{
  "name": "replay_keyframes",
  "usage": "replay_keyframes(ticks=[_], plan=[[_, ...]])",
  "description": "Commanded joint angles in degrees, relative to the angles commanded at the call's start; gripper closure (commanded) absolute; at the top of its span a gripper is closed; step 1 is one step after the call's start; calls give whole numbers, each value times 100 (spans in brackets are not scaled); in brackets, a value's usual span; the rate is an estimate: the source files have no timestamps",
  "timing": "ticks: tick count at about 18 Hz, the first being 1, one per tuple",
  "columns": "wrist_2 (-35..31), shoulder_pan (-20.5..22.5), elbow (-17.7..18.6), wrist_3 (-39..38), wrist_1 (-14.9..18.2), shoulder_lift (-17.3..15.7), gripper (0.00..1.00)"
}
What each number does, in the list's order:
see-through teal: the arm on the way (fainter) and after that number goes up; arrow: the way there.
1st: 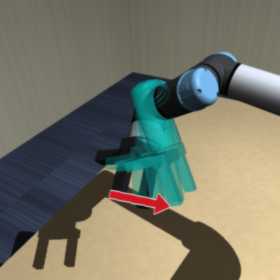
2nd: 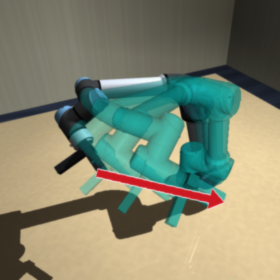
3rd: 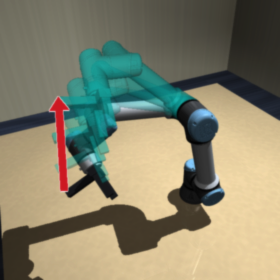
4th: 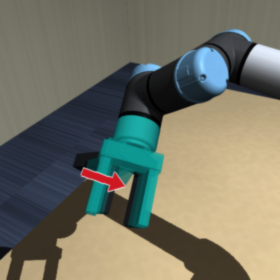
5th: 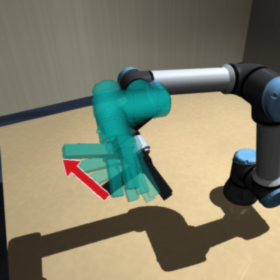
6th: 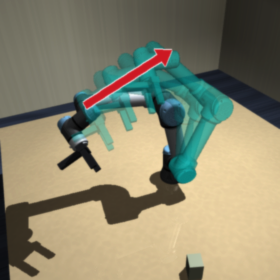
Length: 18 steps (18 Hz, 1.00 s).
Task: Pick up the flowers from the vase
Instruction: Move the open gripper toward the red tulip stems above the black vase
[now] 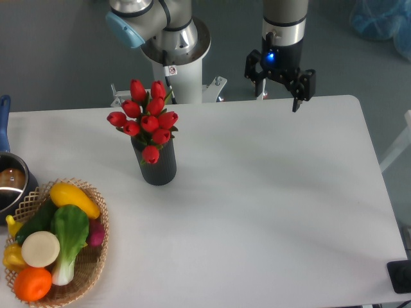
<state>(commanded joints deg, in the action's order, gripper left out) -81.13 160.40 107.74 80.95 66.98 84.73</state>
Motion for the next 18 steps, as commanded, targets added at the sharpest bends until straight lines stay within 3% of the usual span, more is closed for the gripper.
replay_keyframes(ticks=[1, 5, 6, 14, 18], plan=[[166, 18, 167, 0, -44, -122, 0], [607, -17, 949, 0, -1079, -387, 0], [843, -9, 1064, 0, -1186, -431, 0], [3048, -26, 1732, -9, -1204, -906, 0], [3639, -44, 2075, 53, -1248, -959, 0]])
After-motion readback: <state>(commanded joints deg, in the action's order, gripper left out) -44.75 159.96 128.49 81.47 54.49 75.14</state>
